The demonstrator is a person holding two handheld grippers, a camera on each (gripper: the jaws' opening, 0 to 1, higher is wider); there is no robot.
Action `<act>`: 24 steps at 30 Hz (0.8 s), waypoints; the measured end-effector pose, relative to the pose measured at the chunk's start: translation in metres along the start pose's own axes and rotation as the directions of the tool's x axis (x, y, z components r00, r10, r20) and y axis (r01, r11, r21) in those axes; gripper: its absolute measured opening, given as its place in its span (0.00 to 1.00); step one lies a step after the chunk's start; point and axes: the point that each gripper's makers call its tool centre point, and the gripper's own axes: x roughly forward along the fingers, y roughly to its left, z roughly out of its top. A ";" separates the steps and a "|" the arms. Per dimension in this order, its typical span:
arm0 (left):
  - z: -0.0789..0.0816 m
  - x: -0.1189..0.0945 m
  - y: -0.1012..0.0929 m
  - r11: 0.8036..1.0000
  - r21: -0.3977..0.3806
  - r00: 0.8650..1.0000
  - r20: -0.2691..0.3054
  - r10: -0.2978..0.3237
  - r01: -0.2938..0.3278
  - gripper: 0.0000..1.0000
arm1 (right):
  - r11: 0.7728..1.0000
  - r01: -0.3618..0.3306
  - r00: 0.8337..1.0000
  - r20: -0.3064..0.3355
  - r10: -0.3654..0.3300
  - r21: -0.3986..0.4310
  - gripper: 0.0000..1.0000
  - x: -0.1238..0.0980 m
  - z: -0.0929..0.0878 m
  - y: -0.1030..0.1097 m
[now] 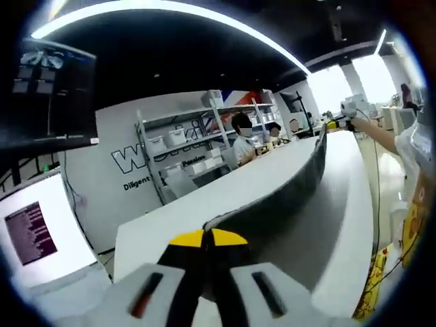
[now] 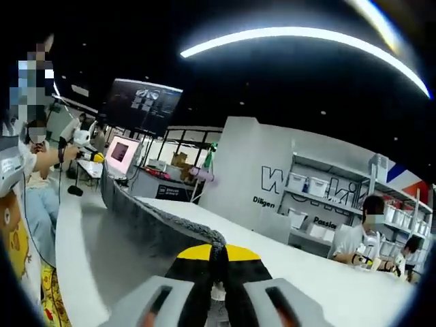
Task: Fold the towel on the table until its edges align and the towel forms a compact rectangular stack.
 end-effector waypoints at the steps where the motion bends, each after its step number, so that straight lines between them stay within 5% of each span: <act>1: 0.007 -0.001 0.001 1.000 0.013 1.000 0.008 0.004 -0.004 0.03 | 1.000 0.007 1.000 0.013 -0.007 -0.007 0.04 0.000 0.006 -0.003; 9: 0.058 -0.018 0.012 0.997 0.067 0.996 0.082 0.038 -0.044 0.03 | 0.996 0.065 0.992 0.113 -0.059 -0.053 0.04 -0.010 0.066 -0.021; 17: 0.101 -0.042 0.004 0.990 0.125 0.990 0.134 0.048 -0.065 0.03 | 0.989 0.101 0.985 0.152 -0.085 -0.104 0.04 -0.028 0.100 -0.022; 24: 0.121 -0.056 0.003 0.983 0.171 0.991 0.127 0.048 -0.069 0.03 | 0.985 0.111 0.983 0.163 -0.088 -0.136 0.04 -0.041 0.127 -0.020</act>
